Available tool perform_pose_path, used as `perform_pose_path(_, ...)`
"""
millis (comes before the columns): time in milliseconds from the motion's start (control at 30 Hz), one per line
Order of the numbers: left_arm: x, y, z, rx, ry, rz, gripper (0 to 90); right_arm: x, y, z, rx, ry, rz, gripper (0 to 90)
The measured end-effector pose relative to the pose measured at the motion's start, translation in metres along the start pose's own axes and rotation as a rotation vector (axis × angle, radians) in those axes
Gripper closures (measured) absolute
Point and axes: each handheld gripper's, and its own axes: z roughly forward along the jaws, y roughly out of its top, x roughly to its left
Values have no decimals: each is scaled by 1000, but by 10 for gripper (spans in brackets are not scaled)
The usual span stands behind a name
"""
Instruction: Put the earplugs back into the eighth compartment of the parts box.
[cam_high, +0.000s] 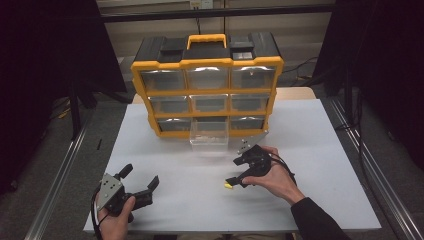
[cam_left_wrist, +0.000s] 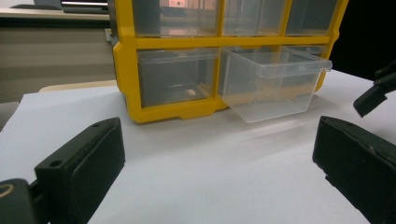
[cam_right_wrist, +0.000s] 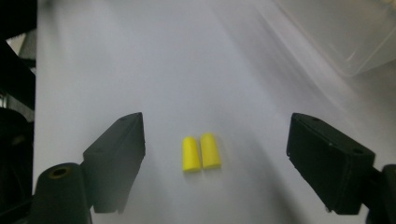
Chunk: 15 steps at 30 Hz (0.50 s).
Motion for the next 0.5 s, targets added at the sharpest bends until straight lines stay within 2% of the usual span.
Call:
perform_pose_path(133,0,0,0,0,0,-1,24,-2,7,3,43,7,-32,286)
perform_pose_path(267,0,0,1,2,3,0,24,-2,16,9,116,-39,-77,337)
perform_pose_path(333,0,0,0,0,1,0,24,-2,18,12,151,-26,-85,428)
perform_pose_path(400,1,0,0,0,3,3,24,-1,18,14,185,-27,-96,449)
perform_pose_path(500,0,0,0,-1,0,-1,24,-2,17,15,206,-17,-97,503)
